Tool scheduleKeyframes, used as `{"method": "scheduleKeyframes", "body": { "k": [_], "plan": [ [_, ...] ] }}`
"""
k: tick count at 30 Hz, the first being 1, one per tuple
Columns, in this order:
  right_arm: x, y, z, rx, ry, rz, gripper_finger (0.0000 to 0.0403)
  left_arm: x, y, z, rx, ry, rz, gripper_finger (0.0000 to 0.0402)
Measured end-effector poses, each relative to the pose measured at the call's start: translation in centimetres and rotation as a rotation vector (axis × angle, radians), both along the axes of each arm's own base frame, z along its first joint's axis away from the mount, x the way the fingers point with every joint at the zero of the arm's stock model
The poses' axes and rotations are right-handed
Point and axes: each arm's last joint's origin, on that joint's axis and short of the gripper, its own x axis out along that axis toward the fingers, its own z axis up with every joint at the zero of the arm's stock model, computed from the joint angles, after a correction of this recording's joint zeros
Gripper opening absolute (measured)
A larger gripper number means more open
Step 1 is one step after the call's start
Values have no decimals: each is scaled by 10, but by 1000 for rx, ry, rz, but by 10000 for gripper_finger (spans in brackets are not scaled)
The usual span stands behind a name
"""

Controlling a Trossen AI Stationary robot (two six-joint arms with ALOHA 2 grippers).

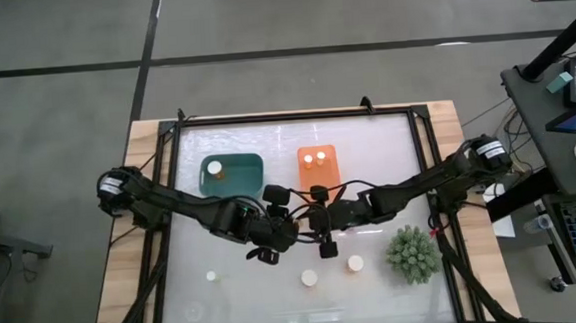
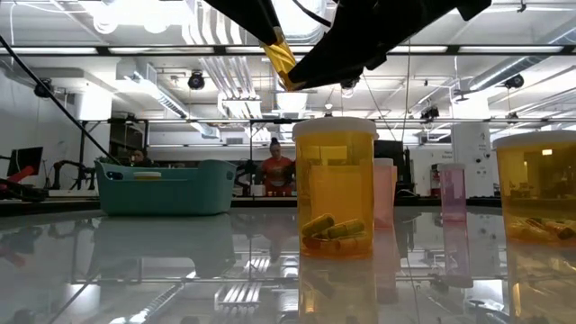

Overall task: Pick and place medicine bottles into bin by pill shape (circle, oval)
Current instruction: Put the small orange pill bottle into the orange bin

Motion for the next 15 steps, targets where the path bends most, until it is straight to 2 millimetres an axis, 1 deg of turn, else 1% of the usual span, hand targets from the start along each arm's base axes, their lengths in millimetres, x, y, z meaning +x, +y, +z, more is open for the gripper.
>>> {"method": "scheduleKeyframes", "body": {
  "k": [4,11,15],
  "plan": [
    [0,0,1,-1,-4,-4,153,0,0,0,-1,-2,0,100],
    [0,-1,1,-9,-6,-16,85,1,-1,1,11,-8,-24,100],
    [0,-1,1,-15,-6,-12,78,1,-1,1,10,-10,-23,107]
  ]
}}
